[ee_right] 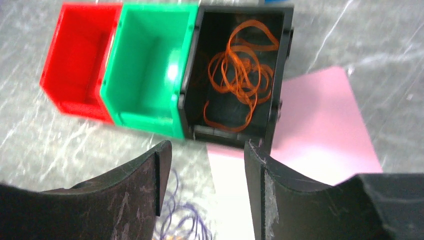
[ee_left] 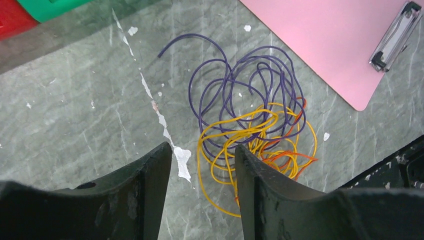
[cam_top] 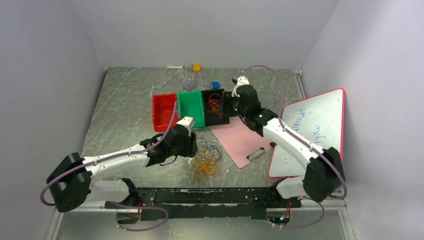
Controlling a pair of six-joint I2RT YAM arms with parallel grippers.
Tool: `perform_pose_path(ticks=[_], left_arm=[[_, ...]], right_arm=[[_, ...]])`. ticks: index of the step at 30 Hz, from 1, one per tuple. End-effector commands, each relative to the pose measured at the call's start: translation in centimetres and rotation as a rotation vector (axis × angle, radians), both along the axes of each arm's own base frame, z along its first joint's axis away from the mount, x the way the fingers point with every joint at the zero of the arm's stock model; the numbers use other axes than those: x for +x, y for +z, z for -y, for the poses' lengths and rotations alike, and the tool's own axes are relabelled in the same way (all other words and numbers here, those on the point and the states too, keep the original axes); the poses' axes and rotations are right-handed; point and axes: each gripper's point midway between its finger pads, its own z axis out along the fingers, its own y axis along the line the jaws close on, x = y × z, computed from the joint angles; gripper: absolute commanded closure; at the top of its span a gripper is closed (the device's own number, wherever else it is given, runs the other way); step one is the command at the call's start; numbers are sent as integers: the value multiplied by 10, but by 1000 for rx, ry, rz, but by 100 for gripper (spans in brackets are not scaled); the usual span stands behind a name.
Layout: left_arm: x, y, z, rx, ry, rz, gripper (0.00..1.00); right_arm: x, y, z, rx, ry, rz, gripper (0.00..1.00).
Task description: Untangle the cables
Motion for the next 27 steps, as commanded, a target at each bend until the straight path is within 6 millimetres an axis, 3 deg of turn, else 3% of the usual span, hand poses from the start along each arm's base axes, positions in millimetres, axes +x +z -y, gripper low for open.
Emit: perform_pose_path(ticks=[1, 8, 14, 24, 27], left_arm=[[0, 14, 18, -44, -63, 7, 47], [-9, 3, 13, -20, -77, -32, 47], [-11, -6, 23, -34, -107, -60, 49], [-9, -31, 37, -52, -115, -101, 46], [-6, -36, 39, -39, -114, -106, 45]], right_arm=[[-38, -20, 6, 75, 20, -93, 41], [-87, -59, 14, 101, 52, -265, 42], [-128, -84, 15, 106, 70, -347, 42], [-189, -111, -11, 131, 154, -357, 42], [-197, -116, -12, 146, 168, -352, 41]])
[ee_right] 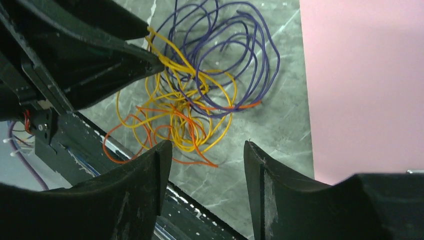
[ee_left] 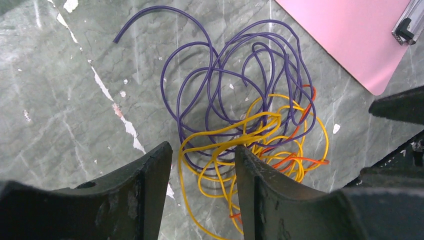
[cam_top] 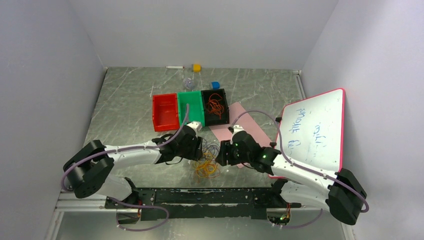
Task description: Untangle the cables
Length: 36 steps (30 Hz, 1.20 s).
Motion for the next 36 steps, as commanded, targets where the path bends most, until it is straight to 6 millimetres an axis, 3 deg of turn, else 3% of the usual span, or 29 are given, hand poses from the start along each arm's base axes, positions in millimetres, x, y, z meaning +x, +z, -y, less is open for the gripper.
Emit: perform_pose_path(ticks=[1, 4, 8, 14, 20, 29, 36], left_arm=[[5, 4, 17, -51, -19, 11, 45], [11, -2, 15, -16, 4, 15, 50], [15, -16, 9, 44, 47, -13, 72], [25, -20, -17, 63, 159, -29, 86], [31, -21, -44, 62, 232, -38, 90], [25, -24, -44, 46, 213, -57, 91], [26, -22, -45, 47, 213, -49, 91]], right_arm=[[-3, 2, -6, 59, -29, 33, 41], [-10, -1, -11, 82, 20, 33, 41], [-18, -10, -15, 77, 80, 34, 41], [-23, -14, -19, 94, 130, 47, 42], [-19, -14, -25, 106, 147, 77, 46], [3, -20, -38, 77, 140, 138, 50], [5, -29, -52, 96, 193, 144, 53]])
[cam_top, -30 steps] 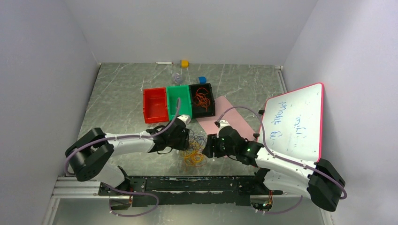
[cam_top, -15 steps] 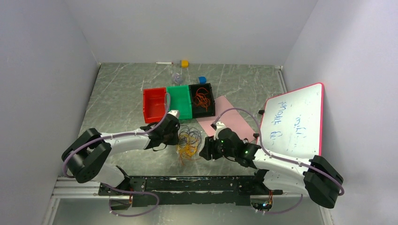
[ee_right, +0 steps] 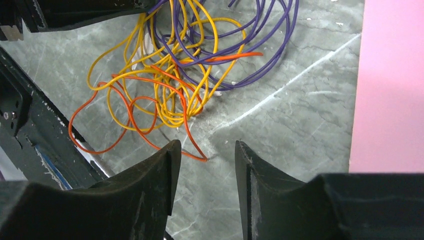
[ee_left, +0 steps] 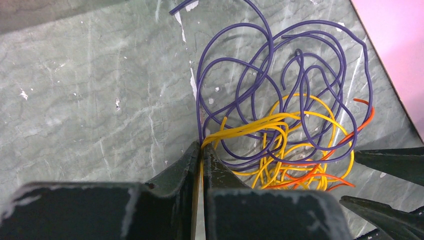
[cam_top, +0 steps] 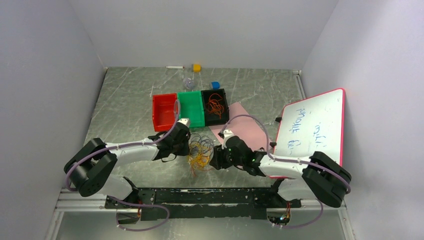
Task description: Untangle the cables
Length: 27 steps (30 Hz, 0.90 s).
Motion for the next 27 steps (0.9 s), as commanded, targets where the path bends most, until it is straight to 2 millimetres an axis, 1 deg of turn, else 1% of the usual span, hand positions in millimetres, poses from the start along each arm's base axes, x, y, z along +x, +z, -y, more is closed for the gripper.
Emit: perform_pose_path(ticks=[1, 4, 7, 9, 10, 11, 12, 14, 15, 17, 19, 20, 22, 23, 24, 27], left_arm=[[-1, 1, -1, -7, -2, 0, 91], [-2, 1, 1, -7, -10, -5, 91], [-1, 0, 1, -6, -9, -7, 91], [-1, 0, 2, -7, -10, -7, 91], [-1, 0, 1, -7, -8, -7, 91], [-1, -1, 1, -6, -8, -9, 91], [-1, -2, 1, -6, -8, -11, 91], [-2, -4, 2, -4, -9, -19, 91], [-2, -7, 4, 0, -14, -27, 92], [-1, -8, 5, 0, -16, -33, 92], [0, -9, 6, 3, -17, -37, 92], [0, -10, 7, 6, -18, -39, 92], [1, -12, 8, 9, -17, -43, 92], [1, -14, 8, 11, -17, -47, 92], [1, -15, 8, 12, -18, -49, 92], [1, -17, 9, 11, -19, -52, 92]], right_arm=[[11, 16, -22, 69, 46, 69, 54], [11, 12, -26, 64, 62, 59, 58], [11, 8, -28, 63, 67, 54, 68], [11, 7, -28, 61, 66, 53, 78], [12, 9, -29, 61, 63, 56, 86], [14, 14, -29, 69, 58, 71, 93], [16, 20, -29, 83, 49, 83, 97], [25, 35, -24, 91, -3, 131, 100], [33, 51, -15, 69, -48, 175, 100], [42, 74, -6, 60, -95, 232, 100], [49, 103, 1, 60, -127, 293, 100], [52, 121, 4, 69, -141, 329, 100], [59, 152, 11, 69, -166, 392, 100], [63, 172, 14, 78, -185, 428, 100], [66, 189, 18, 80, -202, 457, 100], [73, 231, 27, 76, -240, 527, 100]])
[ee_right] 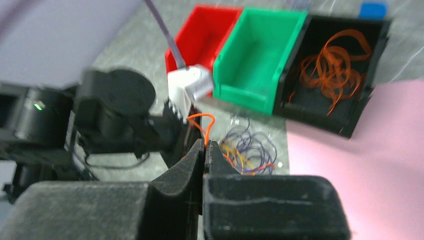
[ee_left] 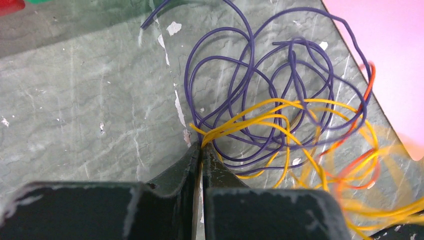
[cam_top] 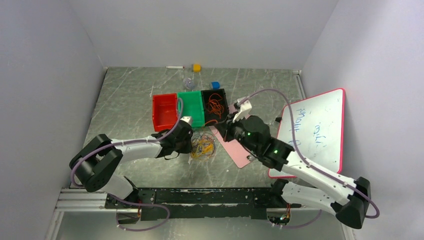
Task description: Untangle the cables
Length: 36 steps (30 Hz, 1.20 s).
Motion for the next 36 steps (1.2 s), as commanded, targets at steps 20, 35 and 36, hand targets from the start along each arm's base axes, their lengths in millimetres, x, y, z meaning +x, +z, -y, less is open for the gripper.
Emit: perform_pose_path(ticks=[20, 35, 36], left_arm=[[-13, -25, -11, 35, 9, -64, 91], [-17, -33, -14, 35, 19, -78, 92], [-18, -34, -14, 36, 20, -78, 93]], right_arm=[[23, 225, 80, -1, -299, 418, 100], [12, 333, 142, 100, -508, 653, 100], [11, 340, 145, 109, -518, 667, 100]])
